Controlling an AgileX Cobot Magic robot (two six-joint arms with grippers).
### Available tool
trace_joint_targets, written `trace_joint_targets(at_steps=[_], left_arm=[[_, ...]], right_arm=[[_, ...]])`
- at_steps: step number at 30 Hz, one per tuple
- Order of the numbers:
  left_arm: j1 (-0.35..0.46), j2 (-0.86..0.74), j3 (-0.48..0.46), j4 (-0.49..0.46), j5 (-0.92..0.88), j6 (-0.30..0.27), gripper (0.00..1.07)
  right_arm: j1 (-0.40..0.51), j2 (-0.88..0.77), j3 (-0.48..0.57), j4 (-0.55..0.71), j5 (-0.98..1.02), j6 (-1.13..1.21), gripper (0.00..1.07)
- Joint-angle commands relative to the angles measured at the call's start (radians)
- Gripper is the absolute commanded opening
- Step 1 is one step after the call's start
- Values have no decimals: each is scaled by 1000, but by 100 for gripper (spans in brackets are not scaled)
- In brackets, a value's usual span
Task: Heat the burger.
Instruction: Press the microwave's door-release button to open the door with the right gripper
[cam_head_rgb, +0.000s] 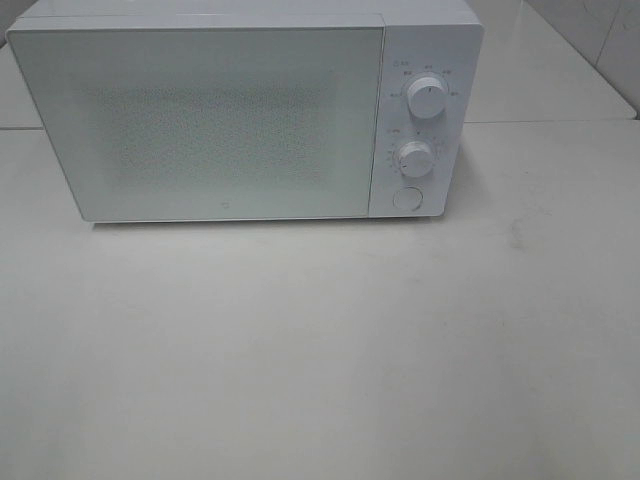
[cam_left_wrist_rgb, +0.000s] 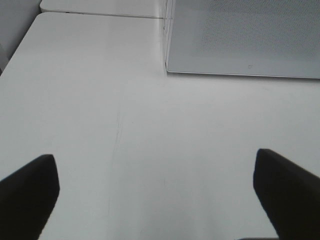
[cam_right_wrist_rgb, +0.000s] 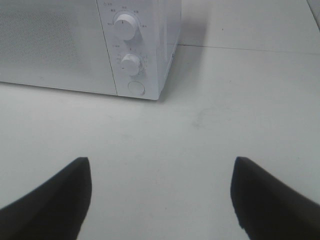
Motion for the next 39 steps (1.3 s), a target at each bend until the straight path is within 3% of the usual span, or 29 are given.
trace_joint_targets(at_steps=[1, 21, 30, 32, 35, 37, 39], left_arm=[[-1, -2, 3, -1, -11, 2, 98], [-1, -2, 3, -1, -11, 2, 98], [-1, -2, 3, -1, -11, 2, 98], [-1, -2, 3, -1, -11, 2, 98], [-1, -2, 3, -1, -11, 2, 98], [-1, -2, 3, -1, -11, 2, 98], [-1, -2, 3, -1, -11, 2, 98]], right_arm=[[-8, 99, -5, 2, -147, 1, 75], [-8, 645, -2, 24, -635, 29, 75], [-4, 794, 3, -20, -789, 29, 75], [-4, 860, 66, -35, -1013, 25, 75], [-4, 872, 90, -35, -1067, 25, 75], [1, 935, 185, -21, -1314, 24, 75], [9, 949, 202, -16, -1363, 21, 75]])
